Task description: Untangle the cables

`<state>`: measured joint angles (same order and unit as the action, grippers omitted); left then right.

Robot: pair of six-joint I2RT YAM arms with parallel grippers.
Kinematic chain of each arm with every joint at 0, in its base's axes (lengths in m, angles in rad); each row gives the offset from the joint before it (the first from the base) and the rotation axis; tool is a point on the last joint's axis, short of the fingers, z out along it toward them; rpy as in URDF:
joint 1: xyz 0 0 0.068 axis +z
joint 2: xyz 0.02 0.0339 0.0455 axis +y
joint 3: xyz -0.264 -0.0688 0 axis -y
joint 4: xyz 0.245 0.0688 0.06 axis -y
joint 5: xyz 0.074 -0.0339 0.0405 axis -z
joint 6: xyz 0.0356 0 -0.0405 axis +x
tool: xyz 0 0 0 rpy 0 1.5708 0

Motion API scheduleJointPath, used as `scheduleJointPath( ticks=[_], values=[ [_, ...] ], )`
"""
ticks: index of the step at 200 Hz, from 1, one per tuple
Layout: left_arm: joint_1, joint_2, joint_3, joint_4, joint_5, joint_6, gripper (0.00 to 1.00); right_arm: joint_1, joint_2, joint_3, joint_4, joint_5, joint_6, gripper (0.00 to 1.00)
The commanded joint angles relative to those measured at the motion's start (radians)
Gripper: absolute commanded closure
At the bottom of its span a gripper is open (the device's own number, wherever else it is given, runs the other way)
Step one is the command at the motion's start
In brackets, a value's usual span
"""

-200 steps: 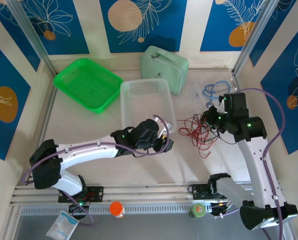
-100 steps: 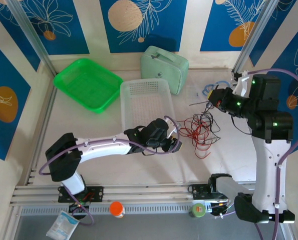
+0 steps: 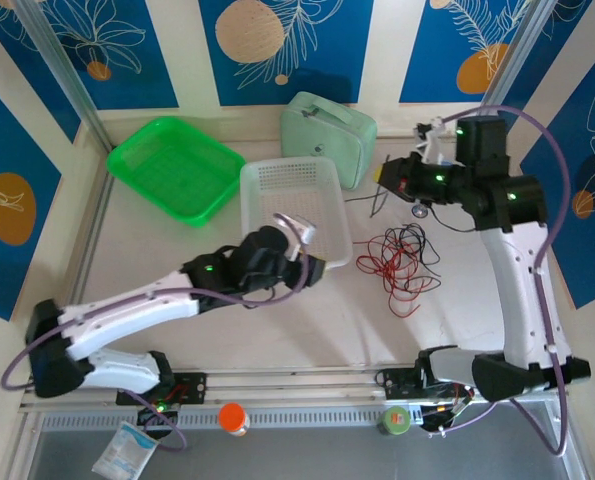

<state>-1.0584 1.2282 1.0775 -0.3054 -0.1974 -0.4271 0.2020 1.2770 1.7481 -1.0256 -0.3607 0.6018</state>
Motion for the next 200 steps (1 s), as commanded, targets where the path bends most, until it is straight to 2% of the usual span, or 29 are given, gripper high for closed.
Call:
scheduleJointPath(
  ticks=[1,35,59,93,149,157,173,200],
  values=[
    [0.044,-0.110,-0.043,-0.208,-0.153,-0.057,0.44,0.093,0.054,0.026,0.066,0.102,-0.003,1.00],
    [0.089,-0.267,-0.072,-0.307,-0.222,-0.098,0.42,0.211,0.231,0.046,0.118,0.209,-0.011,1.00],
    [0.106,-0.327,-0.087,-0.333,-0.223,-0.110,0.41,0.267,0.369,0.114,0.124,0.252,-0.016,1.00],
    [0.112,-0.337,-0.100,-0.341,-0.207,-0.107,0.41,0.329,0.523,0.202,0.104,0.346,-0.016,1.00],
    [0.113,-0.328,-0.093,-0.322,-0.167,-0.081,0.41,0.343,0.767,0.241,0.091,0.420,0.016,1.00],
    [0.113,-0.327,-0.092,-0.318,-0.157,-0.078,0.41,0.343,0.789,0.246,0.084,0.428,0.018,0.95],
    [0.113,-0.323,-0.094,-0.301,-0.110,-0.057,0.41,0.345,0.806,0.251,0.076,0.445,0.018,0.78],
    [0.113,-0.292,-0.088,-0.289,-0.054,-0.041,0.41,0.350,0.754,0.237,0.066,0.470,0.008,0.52]
  ],
)
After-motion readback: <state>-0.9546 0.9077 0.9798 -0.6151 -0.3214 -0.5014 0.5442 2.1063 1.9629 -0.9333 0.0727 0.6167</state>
